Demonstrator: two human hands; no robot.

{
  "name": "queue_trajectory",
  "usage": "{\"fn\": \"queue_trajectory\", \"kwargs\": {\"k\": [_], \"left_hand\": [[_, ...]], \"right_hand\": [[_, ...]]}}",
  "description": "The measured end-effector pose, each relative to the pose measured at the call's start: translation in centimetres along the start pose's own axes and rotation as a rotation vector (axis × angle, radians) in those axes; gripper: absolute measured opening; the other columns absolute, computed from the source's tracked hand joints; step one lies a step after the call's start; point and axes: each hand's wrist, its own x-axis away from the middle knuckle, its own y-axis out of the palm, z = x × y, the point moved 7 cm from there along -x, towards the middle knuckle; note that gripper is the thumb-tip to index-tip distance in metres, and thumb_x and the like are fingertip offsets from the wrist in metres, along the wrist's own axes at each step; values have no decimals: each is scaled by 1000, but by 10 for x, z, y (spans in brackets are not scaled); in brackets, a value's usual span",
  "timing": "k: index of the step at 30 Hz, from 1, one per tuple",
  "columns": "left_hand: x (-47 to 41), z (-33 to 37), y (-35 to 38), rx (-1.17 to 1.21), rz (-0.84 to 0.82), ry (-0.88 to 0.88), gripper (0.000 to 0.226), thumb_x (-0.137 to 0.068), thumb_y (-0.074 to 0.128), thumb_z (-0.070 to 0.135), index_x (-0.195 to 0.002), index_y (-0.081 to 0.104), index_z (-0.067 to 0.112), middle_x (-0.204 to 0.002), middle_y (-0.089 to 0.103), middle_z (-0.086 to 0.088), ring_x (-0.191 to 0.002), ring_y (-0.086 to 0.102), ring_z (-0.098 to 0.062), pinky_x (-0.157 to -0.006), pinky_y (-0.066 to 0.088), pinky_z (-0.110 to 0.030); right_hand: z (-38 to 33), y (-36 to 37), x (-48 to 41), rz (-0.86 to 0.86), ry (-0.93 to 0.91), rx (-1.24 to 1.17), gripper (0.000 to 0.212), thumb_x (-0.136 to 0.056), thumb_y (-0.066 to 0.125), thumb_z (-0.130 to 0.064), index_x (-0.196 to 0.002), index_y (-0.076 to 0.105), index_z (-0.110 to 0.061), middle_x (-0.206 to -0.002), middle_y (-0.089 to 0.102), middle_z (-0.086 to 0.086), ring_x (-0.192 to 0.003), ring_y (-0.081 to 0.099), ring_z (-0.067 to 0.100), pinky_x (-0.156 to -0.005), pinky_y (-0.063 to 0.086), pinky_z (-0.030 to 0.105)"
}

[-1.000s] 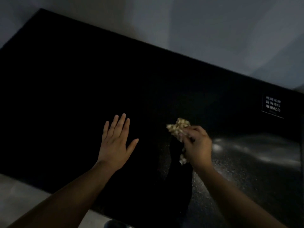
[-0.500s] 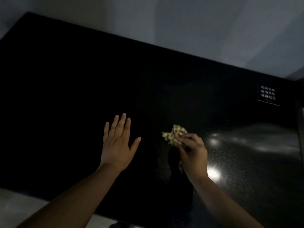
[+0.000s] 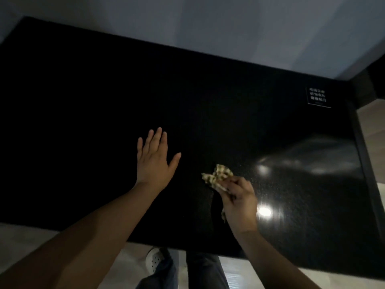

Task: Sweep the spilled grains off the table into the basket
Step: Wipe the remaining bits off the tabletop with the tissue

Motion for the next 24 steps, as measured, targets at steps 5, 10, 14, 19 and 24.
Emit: {"fn": "queue_trajectory", "kwargs": {"k": [5,10,14,19,24], "left_hand": [[50,-10,-18,14,87,90,61,-96,32,52,-143,38,14,-154,29,-3,-145,16,-19,-119,9,-43],[95,-26,10,11,36,143,66,-92,26,52,-143,37,11,-154,30,-6,-144,19,-20,-118,13,-46],[97,-31,17,14,62,143,63,-95,27,50,-145,32,12,-156,24,-5,-146,12,-19,-119,11,-46],[98,-31,17,37,73,150,61,-95,29,48,-144,34,13,-156,24,-4,-146,11,-18,-119,10,-45],[99,-30,15,43,63,140,58,-97,36,44,-145,33,12,-157,23,-5,-146,11,-19,-119,10,-46]], "right_hand": [[-1,3,27,-88,117,-89,15,-79,76,-12,-90,76,-22,-93,60,-14,-94,58,10,-84,49,29],[3,-10,2,74,139,-56,16,-81,74,-15,-96,75,-19,-97,61,-4,-95,59,21,-85,50,40],[0,-4,6,108,101,-35,17,-82,73,-13,-99,74,-15,-97,58,-5,-97,57,22,-85,48,31],[-2,3,65,27,75,-61,34,-80,72,-3,-97,72,-32,-96,55,-14,-92,54,15,-79,48,29],[-14,7,114,-32,-2,11,24,-79,75,-9,-96,75,-25,-93,54,-13,-88,49,9,-78,42,14]]}}
